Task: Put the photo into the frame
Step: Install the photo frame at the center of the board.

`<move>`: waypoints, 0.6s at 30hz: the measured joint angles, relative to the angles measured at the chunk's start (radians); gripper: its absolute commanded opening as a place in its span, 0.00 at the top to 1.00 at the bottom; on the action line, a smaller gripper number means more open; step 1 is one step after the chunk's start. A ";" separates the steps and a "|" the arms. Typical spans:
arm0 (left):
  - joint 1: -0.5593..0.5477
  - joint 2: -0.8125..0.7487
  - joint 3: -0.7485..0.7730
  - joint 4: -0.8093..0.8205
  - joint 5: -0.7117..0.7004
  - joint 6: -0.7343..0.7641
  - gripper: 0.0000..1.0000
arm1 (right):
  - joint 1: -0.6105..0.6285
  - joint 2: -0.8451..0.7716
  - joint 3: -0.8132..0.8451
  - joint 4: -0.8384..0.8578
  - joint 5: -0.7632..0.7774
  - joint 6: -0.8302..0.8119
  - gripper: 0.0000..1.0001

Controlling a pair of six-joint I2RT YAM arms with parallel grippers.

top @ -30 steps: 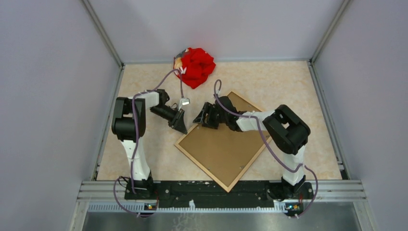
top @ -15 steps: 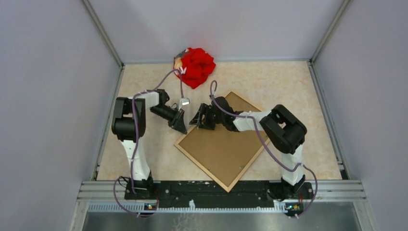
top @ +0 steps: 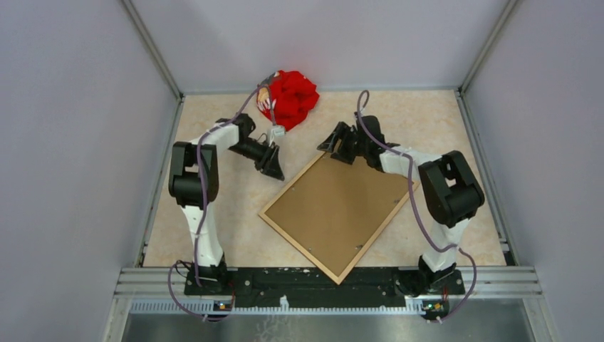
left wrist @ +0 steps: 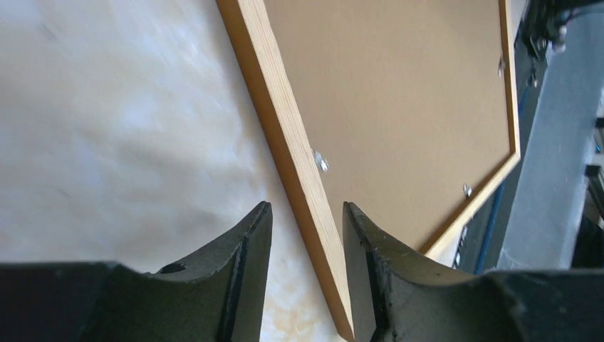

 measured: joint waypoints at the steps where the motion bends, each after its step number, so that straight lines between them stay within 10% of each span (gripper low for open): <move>1: -0.006 0.010 0.034 0.008 0.005 -0.013 0.50 | -0.023 -0.001 0.000 0.000 0.000 -0.006 0.31; 18: -0.170 0.336 0.446 0.095 0.030 -0.195 0.61 | -0.074 0.111 0.059 -0.037 -0.058 -0.051 0.32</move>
